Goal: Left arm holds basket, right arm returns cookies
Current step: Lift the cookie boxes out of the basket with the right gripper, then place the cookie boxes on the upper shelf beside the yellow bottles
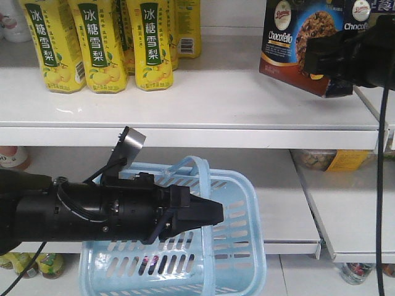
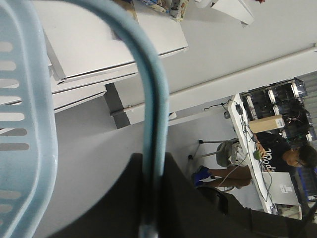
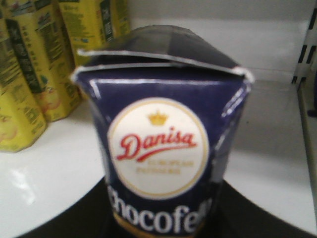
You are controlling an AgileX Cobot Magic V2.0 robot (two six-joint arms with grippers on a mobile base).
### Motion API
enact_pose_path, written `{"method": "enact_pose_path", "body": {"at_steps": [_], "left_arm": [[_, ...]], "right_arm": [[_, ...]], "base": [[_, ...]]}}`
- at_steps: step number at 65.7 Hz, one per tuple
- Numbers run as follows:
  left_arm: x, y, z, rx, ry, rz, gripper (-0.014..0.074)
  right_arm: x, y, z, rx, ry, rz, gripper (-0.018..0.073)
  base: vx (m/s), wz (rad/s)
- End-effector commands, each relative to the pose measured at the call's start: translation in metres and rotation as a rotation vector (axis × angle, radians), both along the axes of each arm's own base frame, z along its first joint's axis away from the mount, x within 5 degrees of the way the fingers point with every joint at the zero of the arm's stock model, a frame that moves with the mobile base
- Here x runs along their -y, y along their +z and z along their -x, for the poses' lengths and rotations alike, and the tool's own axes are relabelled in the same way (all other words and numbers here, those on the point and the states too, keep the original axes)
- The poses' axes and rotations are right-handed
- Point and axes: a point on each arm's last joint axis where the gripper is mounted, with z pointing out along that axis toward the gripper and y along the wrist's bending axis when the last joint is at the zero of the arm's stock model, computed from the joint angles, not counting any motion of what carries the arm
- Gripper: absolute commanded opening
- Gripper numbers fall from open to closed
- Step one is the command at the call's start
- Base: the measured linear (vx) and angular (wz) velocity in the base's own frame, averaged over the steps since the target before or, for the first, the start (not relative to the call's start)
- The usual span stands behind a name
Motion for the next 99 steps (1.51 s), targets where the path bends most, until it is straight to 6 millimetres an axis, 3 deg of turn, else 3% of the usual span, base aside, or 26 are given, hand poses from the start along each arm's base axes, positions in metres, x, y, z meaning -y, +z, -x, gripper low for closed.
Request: {"method": "enact_pose_path", "body": {"at_steps": [1, 25, 42, 52, 57, 76, 89, 99], "left_arm": [[0.002, 0.029, 0.004, 0.025, -0.002, 0.13, -0.0003], [0.002, 0.029, 0.004, 0.025, -0.002, 0.13, -0.0003], [0.002, 0.029, 0.004, 0.025, -0.002, 0.13, -0.0003], [0.002, 0.029, 0.004, 0.025, -0.002, 0.13, -0.0003], [0.002, 0.029, 0.004, 0.025, -0.002, 0.13, -0.0003], [0.002, 0.029, 0.004, 0.025, -0.002, 0.13, -0.0003], [0.002, 0.029, 0.004, 0.025, -0.002, 0.13, -0.0003], [0.002, 0.029, 0.004, 0.025, -0.002, 0.13, -0.0003]], "right_arm": [[0.007, 0.022, -0.009, 0.176, -0.077, -0.024, 0.0123], [0.001, -0.017, -0.05, 0.116, -0.072, 0.116, 0.0192], [-0.001, -0.023, -0.052, 0.087, -0.062, 0.12, 0.0458], [0.0, -0.015, -0.044, 0.095, -0.052, 0.116, 0.0593], [0.0, -0.013, -0.04, 0.087, -0.041, 0.117, 0.0616], [0.001, -0.003, -0.018, 0.055, 0.015, 0.178, 0.0585], [0.029, 0.004, 0.001, -0.036, -0.031, 0.179, 0.0572], [0.048, 0.015, 0.029, -0.082, -0.071, 0.166, 0.0572]], "base": [[0.0, 0.0], [0.0, 0.0], [0.0, 0.0], [0.0, 0.0], [0.0, 0.0], [0.0, 0.0], [0.0, 0.0], [0.0, 0.0]]}}
